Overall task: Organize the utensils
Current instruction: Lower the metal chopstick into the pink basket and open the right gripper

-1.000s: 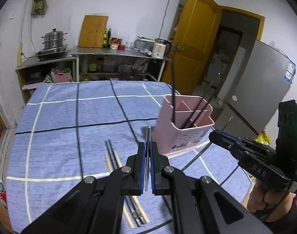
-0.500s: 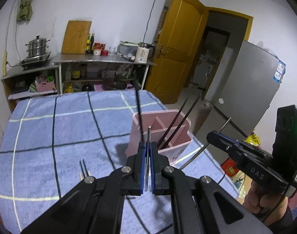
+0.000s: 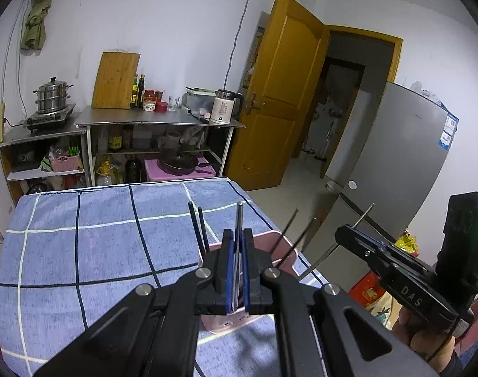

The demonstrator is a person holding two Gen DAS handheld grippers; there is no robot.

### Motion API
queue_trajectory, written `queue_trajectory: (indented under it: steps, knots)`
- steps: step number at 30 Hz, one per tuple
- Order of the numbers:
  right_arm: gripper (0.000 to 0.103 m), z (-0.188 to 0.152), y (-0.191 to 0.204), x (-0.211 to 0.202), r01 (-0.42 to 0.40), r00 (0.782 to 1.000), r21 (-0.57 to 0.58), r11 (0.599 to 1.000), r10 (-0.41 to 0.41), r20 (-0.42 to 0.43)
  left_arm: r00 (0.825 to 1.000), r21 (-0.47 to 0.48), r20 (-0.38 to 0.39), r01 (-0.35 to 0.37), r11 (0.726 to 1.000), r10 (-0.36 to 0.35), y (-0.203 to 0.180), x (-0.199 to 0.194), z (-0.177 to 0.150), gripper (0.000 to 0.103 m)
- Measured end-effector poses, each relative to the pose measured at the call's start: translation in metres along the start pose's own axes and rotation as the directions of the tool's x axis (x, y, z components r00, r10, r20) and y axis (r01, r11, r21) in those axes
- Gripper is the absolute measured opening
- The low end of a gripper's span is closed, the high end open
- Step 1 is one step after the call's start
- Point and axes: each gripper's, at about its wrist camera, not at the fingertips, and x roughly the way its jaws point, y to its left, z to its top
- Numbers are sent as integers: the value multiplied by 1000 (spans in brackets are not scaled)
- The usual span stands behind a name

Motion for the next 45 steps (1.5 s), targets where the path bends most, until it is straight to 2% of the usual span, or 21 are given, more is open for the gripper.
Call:
queue_trajectory:
  steps: [9,20,27,31,36,45]
  knots:
    - [5,-2,-11,26,7,1000,29,1000,-7,-7,1000,7,-17,-5,1000,5,1,25,-2,5]
    - [5,-40,-23,65,19,994,37,999,-15,-108,995,-31,-104,-3,1000,0,18,56,-33,5]
    - [5,-55,-25,76,26,986,22,999,-21,-168,990,-18,-140,1,1000,-4,15,66,-46,5]
    - [5,-55,-23,73,21,985,18,1000,-18,-171,989,-19,-151,4,1000,-6,15,66,-51,5]
    - [14,-50,-20,60,26,990,7,1000,-25,-142,992,-30,-130,-5,1000,1,19,55,-50,16]
    - [15,-49,-10,33,28,994,0,1000,-28,-106,997,-40,-81,-7,999,4,23,26,-51,21]
